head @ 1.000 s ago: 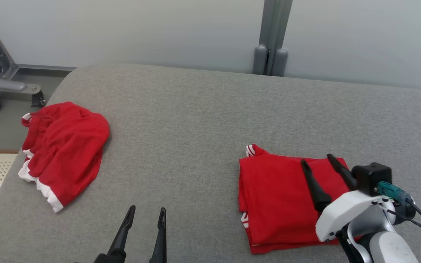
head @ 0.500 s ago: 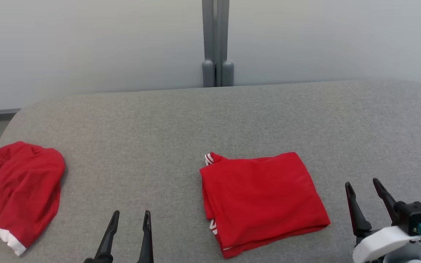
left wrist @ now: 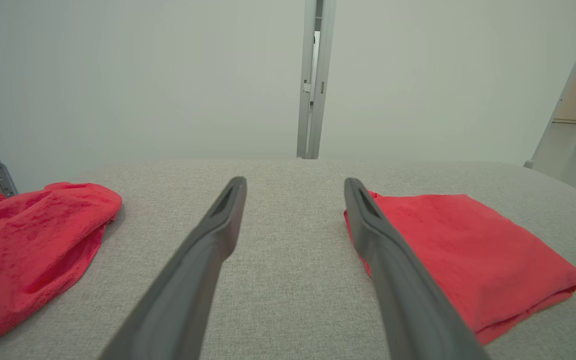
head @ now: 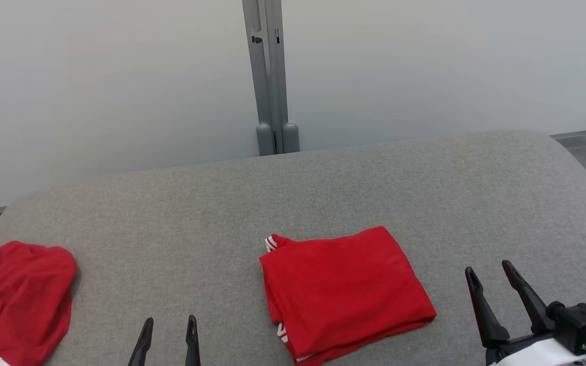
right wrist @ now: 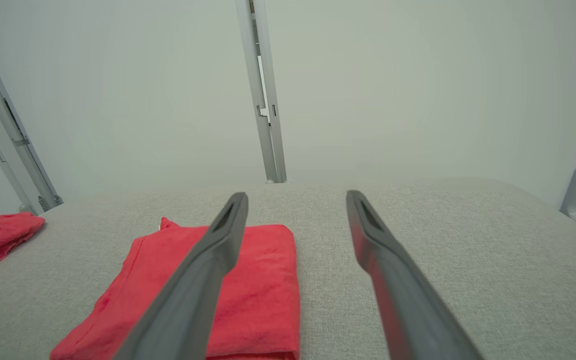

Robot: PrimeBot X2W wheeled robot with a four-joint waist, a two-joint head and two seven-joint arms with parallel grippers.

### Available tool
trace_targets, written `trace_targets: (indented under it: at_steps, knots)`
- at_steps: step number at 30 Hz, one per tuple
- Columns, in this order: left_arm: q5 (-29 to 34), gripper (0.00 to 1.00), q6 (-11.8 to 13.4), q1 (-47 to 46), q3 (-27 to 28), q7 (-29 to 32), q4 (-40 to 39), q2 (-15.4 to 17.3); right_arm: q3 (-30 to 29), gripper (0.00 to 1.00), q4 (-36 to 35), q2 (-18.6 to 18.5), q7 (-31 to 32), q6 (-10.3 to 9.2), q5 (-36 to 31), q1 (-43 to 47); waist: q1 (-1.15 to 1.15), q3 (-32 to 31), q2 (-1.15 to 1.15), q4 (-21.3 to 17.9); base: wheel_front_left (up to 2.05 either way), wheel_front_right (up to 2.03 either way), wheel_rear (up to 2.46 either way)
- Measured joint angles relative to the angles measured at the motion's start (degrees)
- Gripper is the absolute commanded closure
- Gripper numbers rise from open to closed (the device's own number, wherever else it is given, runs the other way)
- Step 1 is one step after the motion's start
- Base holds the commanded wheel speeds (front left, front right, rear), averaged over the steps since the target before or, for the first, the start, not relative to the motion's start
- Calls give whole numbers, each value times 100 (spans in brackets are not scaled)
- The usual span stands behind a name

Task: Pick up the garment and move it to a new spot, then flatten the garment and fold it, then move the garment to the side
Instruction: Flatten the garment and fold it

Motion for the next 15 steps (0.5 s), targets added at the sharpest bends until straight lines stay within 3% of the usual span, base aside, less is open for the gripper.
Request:
trace_targets:
  at_steps: [15]
  knots:
    - [24,0,-14,188,49,0,48,0,-44,0,-201,241,0,0,-21,246,0,-170,0,273,0,0,0]
